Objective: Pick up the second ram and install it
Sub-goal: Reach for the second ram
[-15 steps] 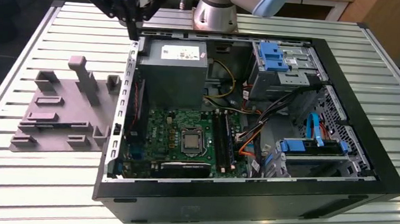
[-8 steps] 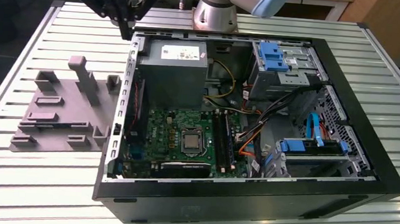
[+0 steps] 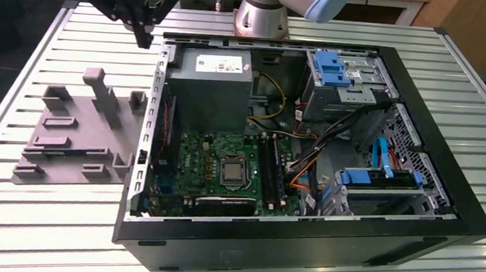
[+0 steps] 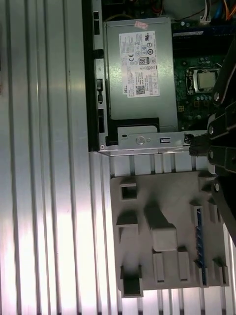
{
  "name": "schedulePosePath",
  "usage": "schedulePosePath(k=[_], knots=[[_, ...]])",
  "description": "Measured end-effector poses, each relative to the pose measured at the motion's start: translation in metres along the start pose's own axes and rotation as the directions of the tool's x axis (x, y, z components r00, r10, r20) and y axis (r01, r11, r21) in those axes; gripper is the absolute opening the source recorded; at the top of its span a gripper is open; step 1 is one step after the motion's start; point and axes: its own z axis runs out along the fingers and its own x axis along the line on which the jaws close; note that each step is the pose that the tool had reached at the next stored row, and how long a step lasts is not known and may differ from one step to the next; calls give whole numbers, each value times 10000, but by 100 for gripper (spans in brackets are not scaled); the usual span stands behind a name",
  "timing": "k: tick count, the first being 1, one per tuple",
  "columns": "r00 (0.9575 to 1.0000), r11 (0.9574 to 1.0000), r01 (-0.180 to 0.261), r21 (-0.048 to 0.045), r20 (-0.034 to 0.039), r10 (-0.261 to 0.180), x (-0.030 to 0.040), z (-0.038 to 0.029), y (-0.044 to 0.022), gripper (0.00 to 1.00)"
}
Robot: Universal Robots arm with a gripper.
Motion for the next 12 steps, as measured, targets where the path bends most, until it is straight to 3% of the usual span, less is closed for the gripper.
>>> schedulePosePath(k=[12], knots=[[10000,10000,1,-1,1,-1,228,-3,-18,11]])
